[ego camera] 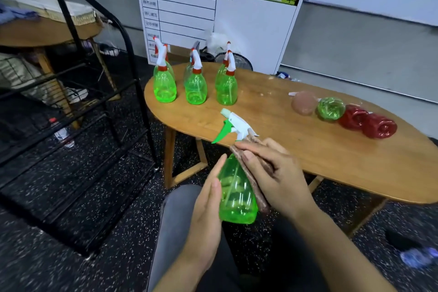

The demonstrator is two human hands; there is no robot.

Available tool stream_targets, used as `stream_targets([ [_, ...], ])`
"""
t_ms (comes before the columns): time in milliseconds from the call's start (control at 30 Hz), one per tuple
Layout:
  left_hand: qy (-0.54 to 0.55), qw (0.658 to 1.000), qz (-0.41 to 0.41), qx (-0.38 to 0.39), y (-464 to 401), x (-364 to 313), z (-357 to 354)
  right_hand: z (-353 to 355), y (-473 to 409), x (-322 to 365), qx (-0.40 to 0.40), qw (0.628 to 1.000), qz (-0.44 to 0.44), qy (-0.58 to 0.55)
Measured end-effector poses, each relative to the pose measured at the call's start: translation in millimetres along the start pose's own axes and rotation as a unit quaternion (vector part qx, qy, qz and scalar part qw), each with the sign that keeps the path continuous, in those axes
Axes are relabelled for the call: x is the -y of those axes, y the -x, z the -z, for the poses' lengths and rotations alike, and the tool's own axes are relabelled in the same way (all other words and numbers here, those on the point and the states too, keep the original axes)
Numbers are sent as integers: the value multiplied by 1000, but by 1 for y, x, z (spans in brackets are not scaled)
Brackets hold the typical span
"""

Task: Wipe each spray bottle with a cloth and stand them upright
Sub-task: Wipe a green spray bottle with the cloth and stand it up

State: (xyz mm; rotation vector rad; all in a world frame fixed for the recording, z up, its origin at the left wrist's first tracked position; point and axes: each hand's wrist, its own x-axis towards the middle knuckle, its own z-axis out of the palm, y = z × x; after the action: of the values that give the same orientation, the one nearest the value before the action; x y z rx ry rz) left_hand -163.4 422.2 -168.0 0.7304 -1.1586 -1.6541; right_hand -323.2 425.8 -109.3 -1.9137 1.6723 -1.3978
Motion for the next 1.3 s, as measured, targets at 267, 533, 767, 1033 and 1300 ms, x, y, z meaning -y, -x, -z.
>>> stream_targets([
  [267,68,997,31,-12,-9,-9,6,-18,43,-1,68,952,256,153],
  [533,33,999,-11,-17,-11,-5,1,-8,7,-1,-34,976,160,144],
  [767,40,999,-17,-29,-13,-6,10,-23,14,6,-21,980,162,114],
  [1033,52,998,-9,-19,-12,-9,8,-18,28,-2,38,940,284,188],
  [1300,20,999,-14,-34,-12,-7,13,-21,-3,2,-63,984,120,119],
])
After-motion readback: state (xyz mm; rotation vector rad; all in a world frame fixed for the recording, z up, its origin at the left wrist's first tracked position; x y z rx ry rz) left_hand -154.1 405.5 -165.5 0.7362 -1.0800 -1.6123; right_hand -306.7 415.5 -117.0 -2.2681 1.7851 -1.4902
